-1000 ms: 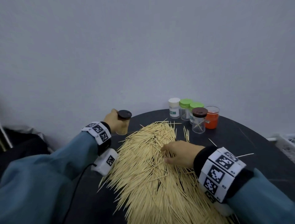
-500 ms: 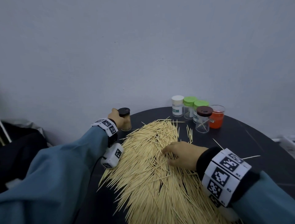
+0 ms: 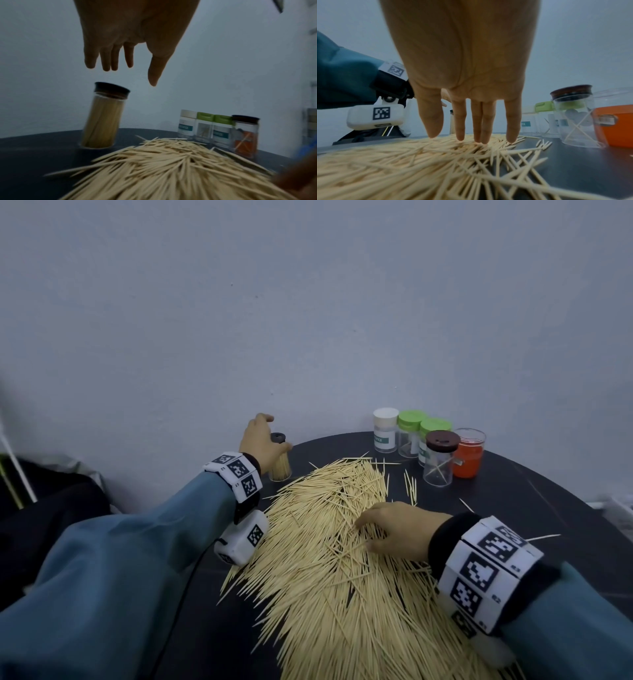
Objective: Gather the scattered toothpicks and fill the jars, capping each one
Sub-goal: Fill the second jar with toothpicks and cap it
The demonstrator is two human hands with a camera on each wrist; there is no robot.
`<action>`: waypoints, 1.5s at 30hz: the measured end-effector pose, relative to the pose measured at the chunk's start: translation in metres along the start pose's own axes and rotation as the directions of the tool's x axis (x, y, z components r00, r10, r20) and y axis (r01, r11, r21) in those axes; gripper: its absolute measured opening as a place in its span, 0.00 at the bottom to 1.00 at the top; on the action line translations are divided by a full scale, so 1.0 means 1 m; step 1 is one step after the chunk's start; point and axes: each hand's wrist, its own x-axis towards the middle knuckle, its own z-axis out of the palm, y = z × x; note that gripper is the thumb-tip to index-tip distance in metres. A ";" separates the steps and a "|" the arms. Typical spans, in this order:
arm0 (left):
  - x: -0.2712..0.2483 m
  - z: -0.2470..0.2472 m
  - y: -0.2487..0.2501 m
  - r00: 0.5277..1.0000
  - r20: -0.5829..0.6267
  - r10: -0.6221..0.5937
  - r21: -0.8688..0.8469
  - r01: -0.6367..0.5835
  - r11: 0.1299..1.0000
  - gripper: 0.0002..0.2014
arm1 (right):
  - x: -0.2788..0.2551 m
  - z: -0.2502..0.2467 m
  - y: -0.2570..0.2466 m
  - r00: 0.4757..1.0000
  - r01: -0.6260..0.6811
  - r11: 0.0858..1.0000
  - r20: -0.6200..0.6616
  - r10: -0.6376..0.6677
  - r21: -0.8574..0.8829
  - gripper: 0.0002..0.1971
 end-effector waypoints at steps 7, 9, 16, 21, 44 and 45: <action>-0.026 0.012 0.057 0.956 0.110 0.272 -0.029 -0.271 0.962 0.25 | -0.011 -0.013 0.019 0.997 -0.068 0.997 -0.046 0.069 0.031 0.22; -0.034 0.022 0.075 0.924 0.157 0.348 -0.025 -0.349 0.937 0.24 | -0.017 -0.018 0.027 0.994 -0.089 0.995 -0.054 0.091 0.052 0.22; -0.034 0.070 0.138 0.783 0.399 0.477 0.041 -0.536 0.843 0.26 | -0.042 -0.017 0.059 0.976 -0.216 0.976 -0.021 0.216 0.004 0.24; -0.029 0.103 0.162 0.741 0.515 0.431 0.120 -0.560 0.820 0.33 | -0.053 -0.012 0.077 0.963 -0.270 0.963 -0.004 0.270 -0.002 0.24; -0.041 0.125 0.161 0.725 0.462 0.511 0.098 -0.615 0.783 0.24 | -0.065 -0.006 0.099 0.946 -0.323 0.945 0.022 0.325 -0.058 0.22; -0.042 0.122 0.162 0.725 0.455 0.516 0.088 -0.614 0.784 0.24 | -0.065 -0.006 0.099 0.945 -0.324 0.944 0.021 0.326 -0.060 0.22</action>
